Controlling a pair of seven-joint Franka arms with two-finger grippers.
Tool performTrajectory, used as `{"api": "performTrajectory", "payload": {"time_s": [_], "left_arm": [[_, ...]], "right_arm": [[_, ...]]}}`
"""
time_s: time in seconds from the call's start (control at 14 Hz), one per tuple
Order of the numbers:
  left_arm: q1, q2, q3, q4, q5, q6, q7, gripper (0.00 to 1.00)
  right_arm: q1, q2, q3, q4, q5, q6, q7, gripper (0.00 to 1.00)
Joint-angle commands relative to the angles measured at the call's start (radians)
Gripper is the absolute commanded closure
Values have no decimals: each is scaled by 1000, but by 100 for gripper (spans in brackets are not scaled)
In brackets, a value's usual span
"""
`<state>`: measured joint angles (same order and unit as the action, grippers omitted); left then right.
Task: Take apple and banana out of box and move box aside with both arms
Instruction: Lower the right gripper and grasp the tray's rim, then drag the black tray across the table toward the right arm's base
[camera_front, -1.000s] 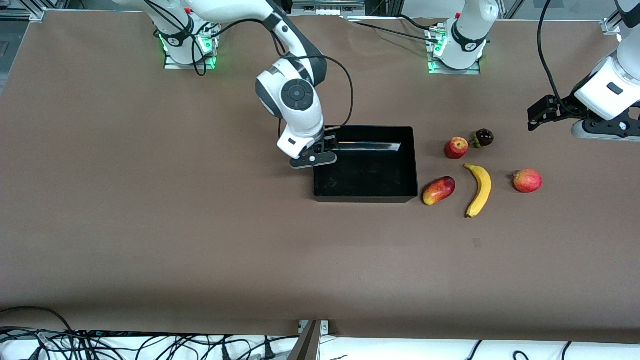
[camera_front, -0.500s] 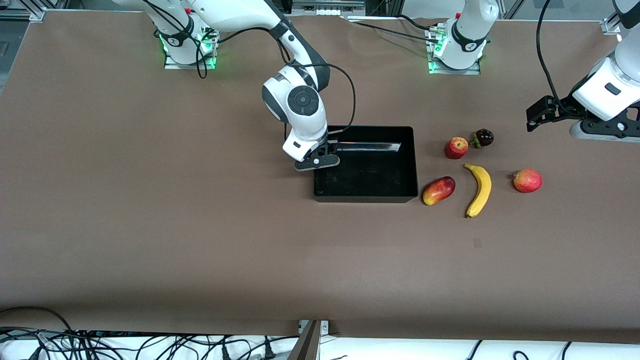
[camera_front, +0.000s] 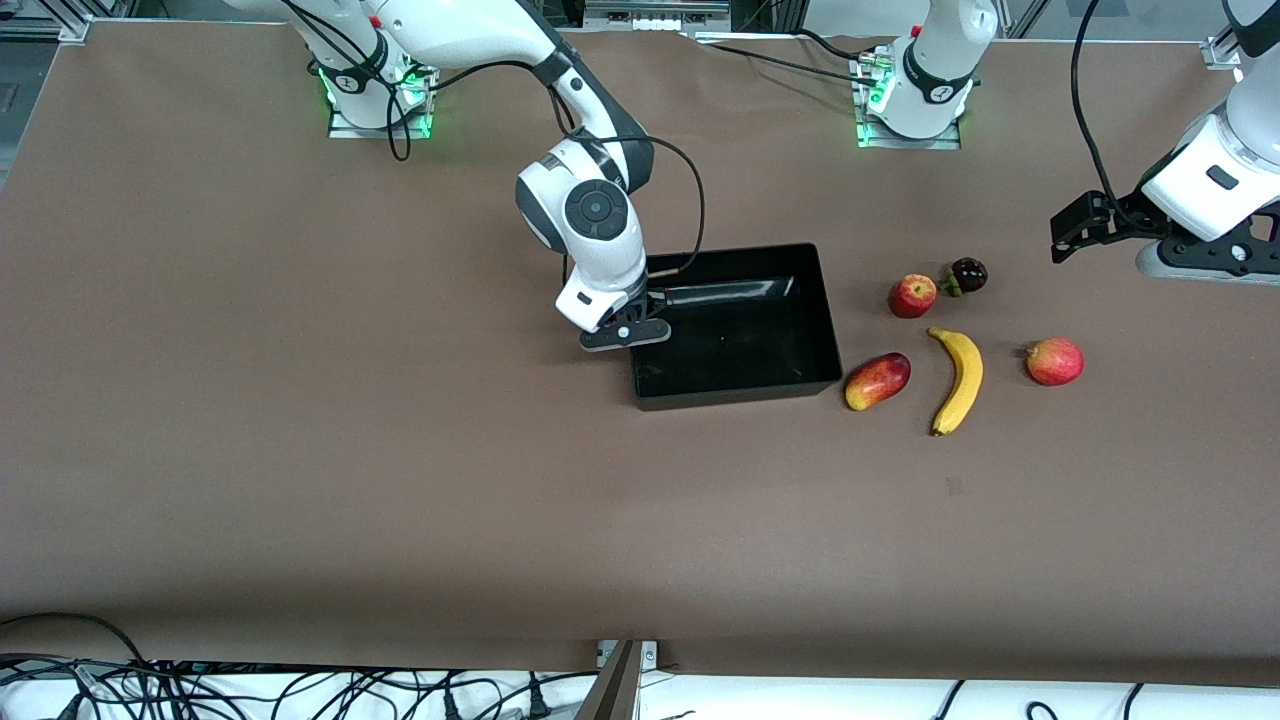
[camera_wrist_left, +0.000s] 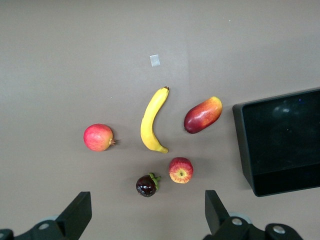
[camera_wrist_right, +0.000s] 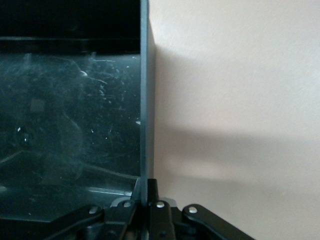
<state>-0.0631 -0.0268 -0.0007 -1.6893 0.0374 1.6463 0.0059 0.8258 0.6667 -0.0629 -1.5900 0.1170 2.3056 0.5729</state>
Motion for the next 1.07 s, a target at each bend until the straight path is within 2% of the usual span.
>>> {"api": "performTrajectory", "payload": {"time_s": [0.0, 0.21, 0.57, 0.64, 0.93, 1.0], "left_arm": [[-6, -13, 4, -7, -17, 4, -7, 0], [-6, -13, 4, -7, -17, 4, -9, 0], [-6, -13, 4, -6, -17, 4, -7, 0], [-6, -13, 4, -7, -17, 4, -7, 0], [-6, -13, 4, -6, -17, 4, -9, 0], [-6, -13, 4, -6, -17, 4, -9, 0]], "right_arm": [[-39, -34, 3, 27, 1, -47, -21, 100], [-104, -103, -31, 39, 13, -193, -83, 100], [-328, -189, -44, 56, 15, -425, -327, 100], [-347, -196, -75, 53, 15, -443, -378, 100], [-352, -199, -259, -19, 19, -431, -629, 100], [-367, -199, -281, -33, 39, -425, -678, 100]]}}
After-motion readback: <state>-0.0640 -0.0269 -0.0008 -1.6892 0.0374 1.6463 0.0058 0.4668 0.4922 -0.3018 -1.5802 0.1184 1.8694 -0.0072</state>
